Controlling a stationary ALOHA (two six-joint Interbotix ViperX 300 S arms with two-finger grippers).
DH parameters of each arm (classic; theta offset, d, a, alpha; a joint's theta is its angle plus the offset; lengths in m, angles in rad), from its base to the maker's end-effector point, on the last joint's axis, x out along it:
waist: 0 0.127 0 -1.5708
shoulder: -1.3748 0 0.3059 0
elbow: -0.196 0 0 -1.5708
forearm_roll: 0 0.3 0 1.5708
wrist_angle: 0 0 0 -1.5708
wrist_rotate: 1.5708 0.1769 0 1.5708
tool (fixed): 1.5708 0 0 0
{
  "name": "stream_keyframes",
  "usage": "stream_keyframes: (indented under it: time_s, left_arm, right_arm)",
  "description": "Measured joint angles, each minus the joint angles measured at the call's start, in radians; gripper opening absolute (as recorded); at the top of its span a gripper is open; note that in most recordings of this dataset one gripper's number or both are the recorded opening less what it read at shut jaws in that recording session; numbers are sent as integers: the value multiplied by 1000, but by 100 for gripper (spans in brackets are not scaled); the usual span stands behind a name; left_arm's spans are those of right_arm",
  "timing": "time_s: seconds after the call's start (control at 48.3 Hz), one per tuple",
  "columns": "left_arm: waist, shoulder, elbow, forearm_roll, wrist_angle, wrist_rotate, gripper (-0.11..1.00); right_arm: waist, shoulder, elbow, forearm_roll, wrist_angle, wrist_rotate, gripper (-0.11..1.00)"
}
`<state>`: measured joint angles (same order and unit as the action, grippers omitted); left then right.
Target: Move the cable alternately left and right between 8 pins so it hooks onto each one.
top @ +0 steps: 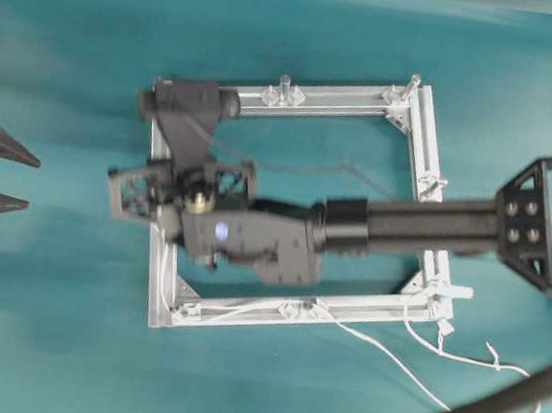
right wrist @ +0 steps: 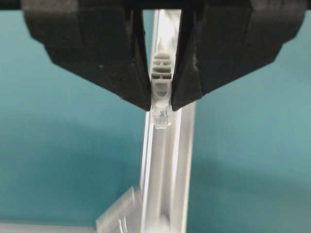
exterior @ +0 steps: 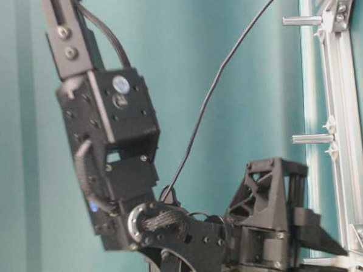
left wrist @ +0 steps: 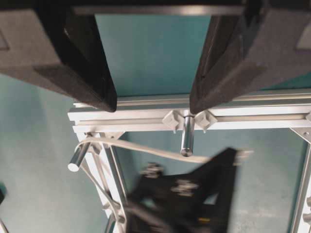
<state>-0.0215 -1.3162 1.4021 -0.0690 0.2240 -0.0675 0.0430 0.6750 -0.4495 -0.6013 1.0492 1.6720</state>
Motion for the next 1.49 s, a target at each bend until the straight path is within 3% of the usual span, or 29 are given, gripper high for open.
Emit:
stream_keyframes:
  time_s: [0.228, 0.559, 0.683, 0.973, 1.49]
  left_arm:
    - [0, 0, 2, 0, 5, 0, 64]
    - [0, 0, 0, 0, 5, -2, 64]
    - [-2, 0, 0, 0, 6, -2, 64]
    - [-2, 0, 0, 0, 14, -25, 64]
    - [-2, 0, 0, 0, 14, -26, 64]
  right_arm:
    - [-77, 17, 0, -5, -129, -130, 15]
    - [-101, 58, -46, 12, -267, -391, 15]
    - [-133, 78, -87, 23, -285, -437, 15]
    - [-210, 104, -167, 28, -229, -426, 15]
    - [-218, 137, -187, -2, -110, -147, 15]
